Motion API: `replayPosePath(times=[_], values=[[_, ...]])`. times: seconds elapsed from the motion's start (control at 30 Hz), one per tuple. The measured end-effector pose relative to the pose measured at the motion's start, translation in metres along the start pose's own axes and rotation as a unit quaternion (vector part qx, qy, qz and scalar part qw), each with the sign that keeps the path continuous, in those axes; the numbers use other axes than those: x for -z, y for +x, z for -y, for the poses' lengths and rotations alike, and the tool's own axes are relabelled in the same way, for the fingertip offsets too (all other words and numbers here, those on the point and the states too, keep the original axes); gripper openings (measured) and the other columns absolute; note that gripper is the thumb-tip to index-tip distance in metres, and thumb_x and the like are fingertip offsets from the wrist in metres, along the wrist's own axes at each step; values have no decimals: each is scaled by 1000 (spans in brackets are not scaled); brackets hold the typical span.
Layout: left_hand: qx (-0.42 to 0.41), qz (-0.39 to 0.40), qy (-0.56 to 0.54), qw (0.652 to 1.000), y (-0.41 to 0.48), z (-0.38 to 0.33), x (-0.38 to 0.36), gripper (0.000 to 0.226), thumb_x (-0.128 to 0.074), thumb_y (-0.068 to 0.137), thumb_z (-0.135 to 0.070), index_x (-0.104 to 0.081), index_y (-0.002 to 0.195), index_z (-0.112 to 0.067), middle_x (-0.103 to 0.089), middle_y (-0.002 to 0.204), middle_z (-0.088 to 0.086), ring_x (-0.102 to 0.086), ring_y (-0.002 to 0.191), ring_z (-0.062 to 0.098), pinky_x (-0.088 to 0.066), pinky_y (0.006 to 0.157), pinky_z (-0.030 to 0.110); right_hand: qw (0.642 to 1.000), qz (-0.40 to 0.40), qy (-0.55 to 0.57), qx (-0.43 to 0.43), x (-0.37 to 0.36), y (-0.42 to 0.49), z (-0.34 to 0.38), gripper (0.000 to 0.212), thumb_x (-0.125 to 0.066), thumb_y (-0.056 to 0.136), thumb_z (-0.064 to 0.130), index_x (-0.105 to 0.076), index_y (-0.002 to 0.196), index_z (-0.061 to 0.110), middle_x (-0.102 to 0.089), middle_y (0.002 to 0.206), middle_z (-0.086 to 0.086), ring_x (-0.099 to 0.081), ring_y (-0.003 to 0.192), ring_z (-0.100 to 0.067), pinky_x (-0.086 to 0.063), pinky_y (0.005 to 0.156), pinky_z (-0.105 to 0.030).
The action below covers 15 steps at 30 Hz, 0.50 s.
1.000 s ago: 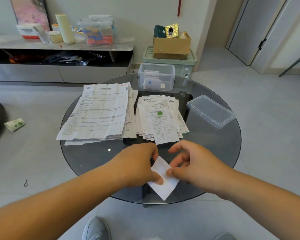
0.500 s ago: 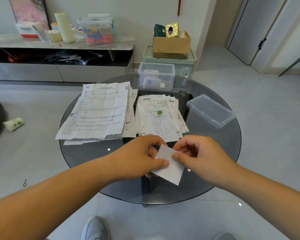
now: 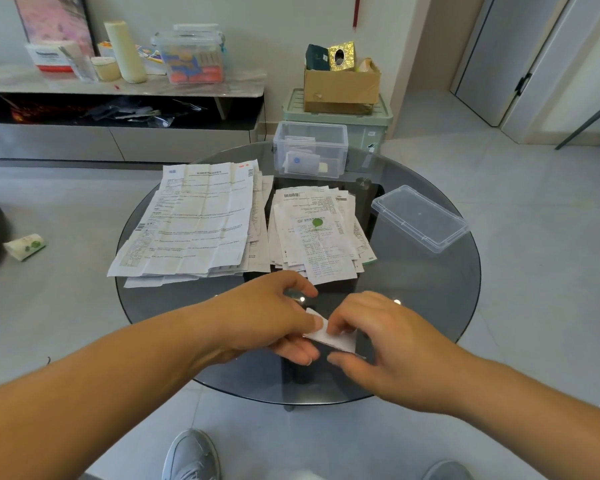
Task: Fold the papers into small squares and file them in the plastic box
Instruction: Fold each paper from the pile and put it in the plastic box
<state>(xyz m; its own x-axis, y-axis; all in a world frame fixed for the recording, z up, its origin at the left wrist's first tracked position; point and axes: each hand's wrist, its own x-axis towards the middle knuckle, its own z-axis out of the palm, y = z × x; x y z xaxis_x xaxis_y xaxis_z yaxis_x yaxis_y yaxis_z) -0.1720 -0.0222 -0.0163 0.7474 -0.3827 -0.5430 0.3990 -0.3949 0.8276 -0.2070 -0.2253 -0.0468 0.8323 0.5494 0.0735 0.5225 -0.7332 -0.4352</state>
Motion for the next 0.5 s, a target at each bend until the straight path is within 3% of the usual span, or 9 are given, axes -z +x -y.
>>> replayPosePath(times=[0.1, 0.2, 0.3, 0.4, 0.5], values=[[-79, -27, 269, 960, -3, 6, 5, 17, -66, 92, -47, -65, 100, -31, -67, 86, 4, -61, 65, 9, -56, 64, 26, 1000, 0, -6, -6, -2, 0, -3, 16, -54, 97, 47, -64, 96, 35, -53, 91, 19, -46, 91, -3, -43, 72, -19], [-118, -40, 412, 903, -7, 12, 6, 44, -58, 79, -77, -66, 90, -36, -56, 96, -9, -59, 78, 7, -53, 75, 26, 999, 26, -20, -20, -4, 0, -4, 23, -51, 98, 48, -70, 100, 34, -51, 93, 17, -44, 94, -3, -43, 75, -21], [-133, -36, 481, 866, -5, 18, 4, 42, -62, 77, -75, -65, 95, -37, -50, 99, -14, -56, 87, 7, -51, 77, 28, 998, 46, -7, -49, -3, 2, -6, 17, -57, 97, 45, -70, 98, 34, -54, 89, 16, -47, 91, -4, -41, 76, -21], [-135, -61, 497, 855, 3, 21, -1, 31, -63, 83, -67, -60, 82, -36, -51, 95, -10, -56, 83, 9, -47, 70, 27, 993, 38, 35, -108, 0, 6, -7, 15, -67, 89, 47, -62, 100, 38, -57, 87, 21, -54, 85, 1, -39, 69, -16], [-126, -83, 502, 852, 9, 22, -4, 36, -65, 83, -65, -64, 80, -29, -55, 91, -8, -58, 82, 11, -51, 70, 32, 987, 31, 61, -148, 2, 10, -7, 21, -70, 87, 47, -57, 101, 38, -60, 86, 17, -56, 79, -1, -39, 65, -16]])
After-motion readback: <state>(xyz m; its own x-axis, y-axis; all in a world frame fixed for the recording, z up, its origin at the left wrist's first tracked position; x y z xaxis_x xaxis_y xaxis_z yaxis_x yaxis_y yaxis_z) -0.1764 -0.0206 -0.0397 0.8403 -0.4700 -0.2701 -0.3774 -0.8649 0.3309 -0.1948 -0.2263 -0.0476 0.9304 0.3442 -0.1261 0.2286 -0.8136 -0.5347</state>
